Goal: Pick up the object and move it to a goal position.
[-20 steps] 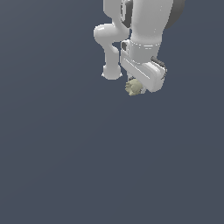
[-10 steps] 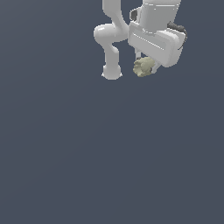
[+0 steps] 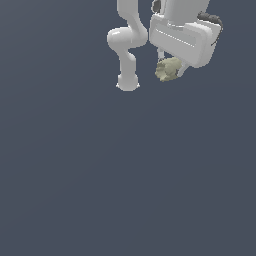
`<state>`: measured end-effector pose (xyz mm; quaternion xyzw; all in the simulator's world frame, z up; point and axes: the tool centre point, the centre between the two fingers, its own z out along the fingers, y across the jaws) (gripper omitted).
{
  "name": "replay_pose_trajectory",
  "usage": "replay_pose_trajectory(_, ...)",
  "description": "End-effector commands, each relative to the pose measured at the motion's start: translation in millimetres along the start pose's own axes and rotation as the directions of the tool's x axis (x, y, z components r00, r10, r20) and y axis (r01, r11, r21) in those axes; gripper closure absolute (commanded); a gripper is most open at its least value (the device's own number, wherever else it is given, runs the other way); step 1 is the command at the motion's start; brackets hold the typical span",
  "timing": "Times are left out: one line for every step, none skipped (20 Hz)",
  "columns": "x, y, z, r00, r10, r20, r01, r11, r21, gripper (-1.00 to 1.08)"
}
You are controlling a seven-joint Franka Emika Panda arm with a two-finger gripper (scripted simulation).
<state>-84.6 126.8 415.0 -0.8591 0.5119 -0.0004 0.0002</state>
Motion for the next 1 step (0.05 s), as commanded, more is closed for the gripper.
replay_pose_trajectory(0.4, -0.3, 1.0, 1.0, 0.0, 0.0, 0.0, 1.0, -0.001, 1.08)
